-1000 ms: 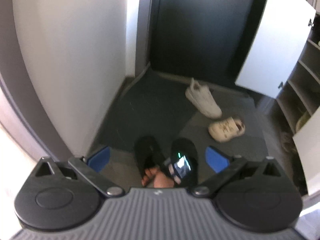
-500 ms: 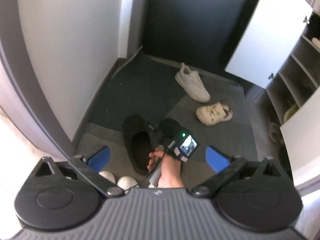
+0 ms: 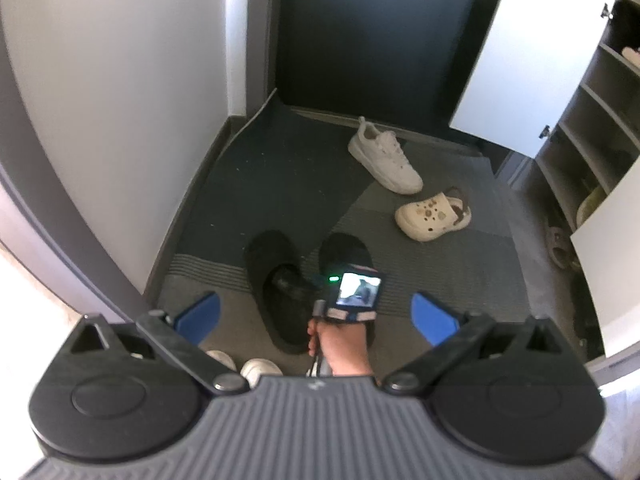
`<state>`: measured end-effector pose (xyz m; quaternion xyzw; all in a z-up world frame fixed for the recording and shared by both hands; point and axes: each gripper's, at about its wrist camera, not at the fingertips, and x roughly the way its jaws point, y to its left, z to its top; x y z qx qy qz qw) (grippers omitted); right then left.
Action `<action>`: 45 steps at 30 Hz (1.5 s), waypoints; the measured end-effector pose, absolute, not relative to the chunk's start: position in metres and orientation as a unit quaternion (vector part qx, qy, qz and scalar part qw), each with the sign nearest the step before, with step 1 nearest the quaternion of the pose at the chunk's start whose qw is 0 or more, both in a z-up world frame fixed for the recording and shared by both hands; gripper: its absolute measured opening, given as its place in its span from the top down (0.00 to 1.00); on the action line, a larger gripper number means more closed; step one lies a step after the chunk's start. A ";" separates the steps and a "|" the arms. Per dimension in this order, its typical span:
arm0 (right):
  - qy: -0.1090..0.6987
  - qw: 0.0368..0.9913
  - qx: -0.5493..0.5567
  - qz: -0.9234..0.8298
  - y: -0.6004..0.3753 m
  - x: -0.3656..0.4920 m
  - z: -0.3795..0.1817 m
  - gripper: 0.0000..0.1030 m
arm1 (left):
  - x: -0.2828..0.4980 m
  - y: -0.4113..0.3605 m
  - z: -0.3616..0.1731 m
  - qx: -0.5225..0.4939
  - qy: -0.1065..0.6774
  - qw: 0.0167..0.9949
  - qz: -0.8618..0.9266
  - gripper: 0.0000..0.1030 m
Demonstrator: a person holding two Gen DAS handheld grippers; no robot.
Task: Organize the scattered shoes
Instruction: 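Lower the slide with the right gripper and align it beside its pair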
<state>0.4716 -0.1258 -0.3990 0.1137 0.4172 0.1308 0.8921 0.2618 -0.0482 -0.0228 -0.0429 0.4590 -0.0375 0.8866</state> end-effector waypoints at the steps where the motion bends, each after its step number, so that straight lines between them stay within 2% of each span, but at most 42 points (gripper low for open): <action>1: 0.421 0.894 0.081 0.130 -0.119 0.473 -0.401 0.33 | 0.263 -0.049 -0.025 -0.042 0.461 0.885 -0.040 0.00; 4: 0.429 0.895 0.019 0.124 -0.106 0.477 -0.409 0.33 | 0.265 -0.049 -0.030 -0.039 0.467 0.883 -0.043 0.00; 6: 0.433 0.893 0.025 0.123 -0.103 0.482 -0.415 0.40 | 0.267 -0.046 -0.033 -0.041 0.472 0.880 -0.039 0.00; 9: 0.422 0.899 0.015 0.116 -0.094 0.485 -0.418 0.42 | 0.268 -0.043 -0.034 -0.047 0.475 0.878 -0.037 0.00; 13: 0.434 0.896 0.026 0.095 -0.088 0.493 -0.424 0.53 | 0.264 -0.043 -0.032 -0.047 0.470 0.881 -0.042 0.00; 16: 0.441 0.893 0.061 0.064 -0.093 0.497 -0.425 0.72 | 0.262 -0.045 -0.031 -0.049 0.470 0.880 -0.045 0.00; 17: 0.444 0.891 0.088 0.040 -0.099 0.498 -0.424 0.84 | 0.262 -0.046 -0.030 -0.048 0.469 0.881 -0.047 0.00; 23: 0.440 0.861 0.250 -0.043 -0.133 0.487 -0.425 0.86 | 0.257 -0.050 -0.028 -0.044 0.462 0.885 -0.047 0.00; 28: 0.435 0.847 0.297 -0.077 -0.142 0.470 -0.428 0.86 | 0.254 -0.056 -0.026 -0.039 0.453 0.890 -0.039 0.00; 34: 0.440 0.853 0.273 -0.062 -0.135 0.456 -0.418 0.81 | 0.248 -0.067 -0.026 -0.028 0.451 0.891 -0.047 0.00; 38: 0.413 0.858 0.304 -0.028 -0.151 0.440 -0.414 0.63 | 0.244 -0.071 -0.024 -0.014 0.439 0.897 -0.051 0.00; 42: 0.355 0.867 0.349 -0.004 -0.177 0.422 -0.403 0.37 | 0.244 -0.071 -0.022 -0.004 0.432 0.900 -0.058 0.00; 45: 0.343 0.865 0.365 -0.018 -0.197 0.423 -0.403 0.32 | 0.242 -0.076 -0.023 0.001 0.435 0.898 -0.061 0.00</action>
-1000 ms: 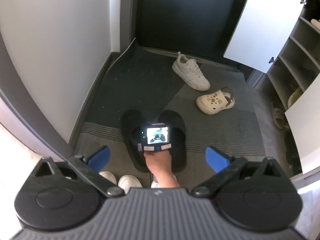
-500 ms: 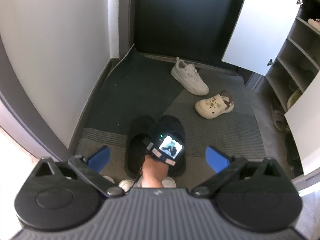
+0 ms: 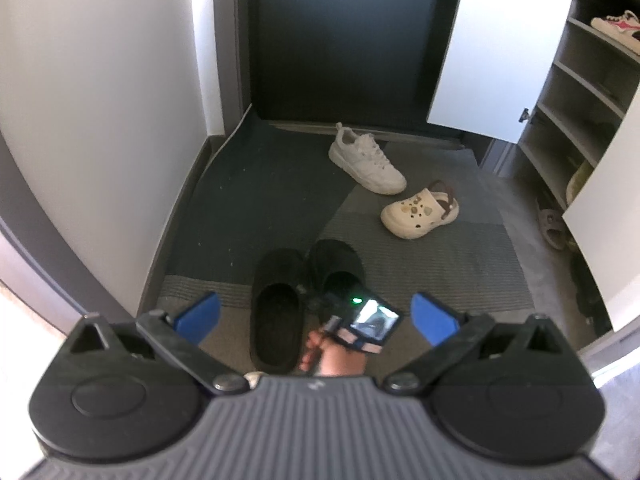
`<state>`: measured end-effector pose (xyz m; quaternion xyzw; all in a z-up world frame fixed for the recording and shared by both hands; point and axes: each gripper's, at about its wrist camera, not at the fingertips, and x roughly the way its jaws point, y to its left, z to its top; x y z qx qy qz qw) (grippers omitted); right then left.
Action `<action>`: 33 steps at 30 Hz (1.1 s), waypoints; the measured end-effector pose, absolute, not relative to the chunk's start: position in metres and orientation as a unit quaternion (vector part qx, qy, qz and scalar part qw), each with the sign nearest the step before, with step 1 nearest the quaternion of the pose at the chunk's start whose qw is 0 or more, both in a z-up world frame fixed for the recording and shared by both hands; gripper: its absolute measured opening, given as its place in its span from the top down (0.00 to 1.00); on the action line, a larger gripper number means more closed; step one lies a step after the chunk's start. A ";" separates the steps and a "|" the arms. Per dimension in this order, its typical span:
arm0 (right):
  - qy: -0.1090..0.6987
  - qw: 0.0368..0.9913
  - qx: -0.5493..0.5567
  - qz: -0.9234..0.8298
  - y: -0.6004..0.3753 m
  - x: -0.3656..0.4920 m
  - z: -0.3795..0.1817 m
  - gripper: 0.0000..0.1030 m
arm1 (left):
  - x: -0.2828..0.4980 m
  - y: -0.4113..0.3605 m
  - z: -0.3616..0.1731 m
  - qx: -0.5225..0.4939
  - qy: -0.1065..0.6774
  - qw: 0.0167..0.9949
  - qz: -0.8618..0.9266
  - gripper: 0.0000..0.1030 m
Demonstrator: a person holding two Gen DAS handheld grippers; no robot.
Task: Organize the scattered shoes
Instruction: 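Lower the slide with the right gripper and align it beside its pair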
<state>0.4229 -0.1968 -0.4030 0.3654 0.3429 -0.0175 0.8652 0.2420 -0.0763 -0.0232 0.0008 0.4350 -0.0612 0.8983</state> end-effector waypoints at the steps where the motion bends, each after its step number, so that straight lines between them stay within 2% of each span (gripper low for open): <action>1: 0.340 0.864 0.372 -0.023 -0.205 0.423 -0.403 0.32 | 0.241 -0.078 -0.024 -0.003 0.440 0.895 -0.069 0.00; 4: 0.350 0.843 0.407 -0.036 -0.225 0.430 -0.416 0.32 | 0.238 -0.086 -0.024 -0.001 0.444 0.892 -0.088 0.00; 7: 0.371 0.844 0.387 -0.030 -0.227 0.436 -0.425 0.33 | 0.239 -0.093 -0.030 0.020 0.441 0.892 -0.093 0.00; 9: 0.393 0.866 0.309 -0.009 -0.216 0.440 -0.429 0.34 | 0.243 -0.090 -0.036 0.013 0.458 0.884 -0.095 0.00; 11: 0.413 0.881 0.229 0.003 -0.205 0.443 -0.433 0.43 | 0.249 -0.087 -0.042 0.006 0.471 0.877 -0.095 0.00; 15: 0.425 0.899 0.100 0.037 -0.183 0.438 -0.444 0.45 | 0.258 -0.079 -0.046 0.001 0.478 0.874 -0.090 0.00; 17: 0.428 0.898 0.092 0.035 -0.180 0.438 -0.448 0.48 | 0.261 -0.075 -0.046 -0.006 0.481 0.872 -0.090 0.00; 18: 0.430 0.898 0.090 0.031 -0.179 0.439 -0.448 0.57 | 0.263 -0.073 -0.046 -0.008 0.481 0.872 -0.089 0.00; 19: 0.432 0.897 0.088 0.025 -0.178 0.440 -0.448 0.61 | 0.264 -0.072 -0.047 -0.010 0.481 0.872 -0.089 0.00; 25: 0.452 0.887 0.095 0.002 -0.164 0.458 -0.443 0.73 | 0.266 -0.071 -0.048 -0.013 0.484 0.870 -0.093 0.00; 27: 0.457 0.881 0.121 0.002 -0.159 0.464 -0.439 0.88 | 0.265 -0.070 -0.048 -0.013 0.485 0.870 -0.092 0.00; 28: 0.460 0.878 0.132 -0.002 -0.159 0.467 -0.438 0.90 | 0.265 -0.069 -0.047 -0.014 0.484 0.870 -0.092 0.00; 33: 0.492 0.864 0.111 0.006 -0.149 0.471 -0.433 0.89 | 0.260 -0.069 -0.042 -0.014 0.471 0.878 -0.088 0.00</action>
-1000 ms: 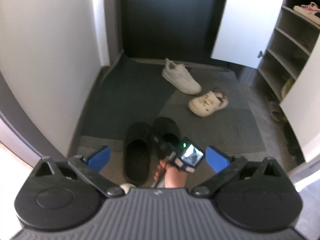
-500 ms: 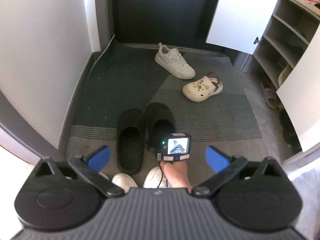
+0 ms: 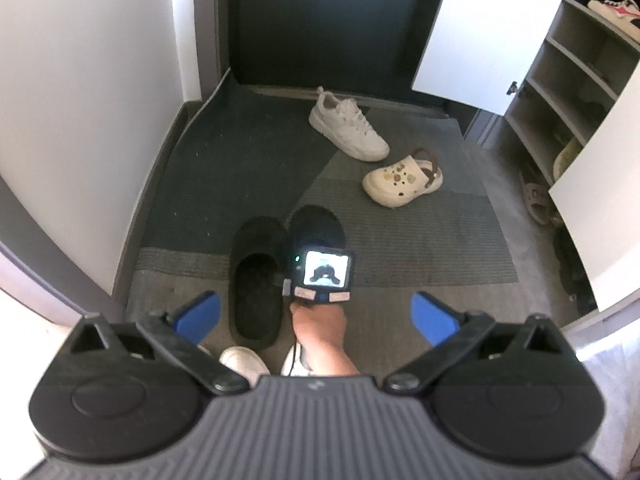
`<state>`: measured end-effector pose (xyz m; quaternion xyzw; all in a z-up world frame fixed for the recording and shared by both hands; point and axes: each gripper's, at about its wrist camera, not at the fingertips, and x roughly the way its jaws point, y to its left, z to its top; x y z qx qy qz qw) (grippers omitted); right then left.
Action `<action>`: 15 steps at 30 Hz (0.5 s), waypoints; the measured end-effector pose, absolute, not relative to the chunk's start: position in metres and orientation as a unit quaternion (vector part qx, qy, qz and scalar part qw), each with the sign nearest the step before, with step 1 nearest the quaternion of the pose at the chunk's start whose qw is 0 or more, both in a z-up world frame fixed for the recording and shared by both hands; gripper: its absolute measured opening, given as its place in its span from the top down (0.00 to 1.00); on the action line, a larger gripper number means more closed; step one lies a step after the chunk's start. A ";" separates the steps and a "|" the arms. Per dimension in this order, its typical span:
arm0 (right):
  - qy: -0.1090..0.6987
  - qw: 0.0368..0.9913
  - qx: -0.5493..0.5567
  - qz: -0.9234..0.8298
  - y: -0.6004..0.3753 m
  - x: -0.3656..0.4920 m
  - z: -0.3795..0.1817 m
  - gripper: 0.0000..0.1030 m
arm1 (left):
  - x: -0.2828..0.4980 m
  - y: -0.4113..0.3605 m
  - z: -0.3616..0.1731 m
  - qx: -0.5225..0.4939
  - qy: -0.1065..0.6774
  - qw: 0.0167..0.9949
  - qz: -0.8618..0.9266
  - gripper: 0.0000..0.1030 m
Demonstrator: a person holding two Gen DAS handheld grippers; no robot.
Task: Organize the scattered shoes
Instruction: 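Lower the slide with the right gripper and align it beside its pair, then open the right gripper and lift it away from the slides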
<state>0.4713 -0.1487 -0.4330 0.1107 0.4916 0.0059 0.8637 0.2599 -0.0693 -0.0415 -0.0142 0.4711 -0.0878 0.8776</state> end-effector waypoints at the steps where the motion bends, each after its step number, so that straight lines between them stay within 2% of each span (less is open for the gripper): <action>1: 0.494 0.860 0.127 0.019 -0.151 0.468 -0.430 0.89 | 0.260 -0.068 -0.040 -0.016 0.468 0.879 -0.088 0.00; 3: 0.493 0.858 0.138 0.033 -0.154 0.460 -0.421 0.89 | 0.259 -0.067 -0.035 -0.017 0.457 0.885 -0.083 0.00; 7: 0.492 0.865 0.080 0.058 -0.152 0.444 -0.394 0.89 | 0.258 -0.068 -0.014 0.005 0.412 0.906 -0.092 0.00; 10: 0.481 0.873 0.039 0.070 -0.161 0.429 -0.351 0.89 | 0.253 -0.068 0.004 0.028 0.363 0.927 -0.090 0.00; 15: 0.470 0.880 0.035 0.059 -0.193 0.404 -0.291 0.89 | 0.256 -0.067 0.016 0.031 0.336 0.937 -0.092 0.00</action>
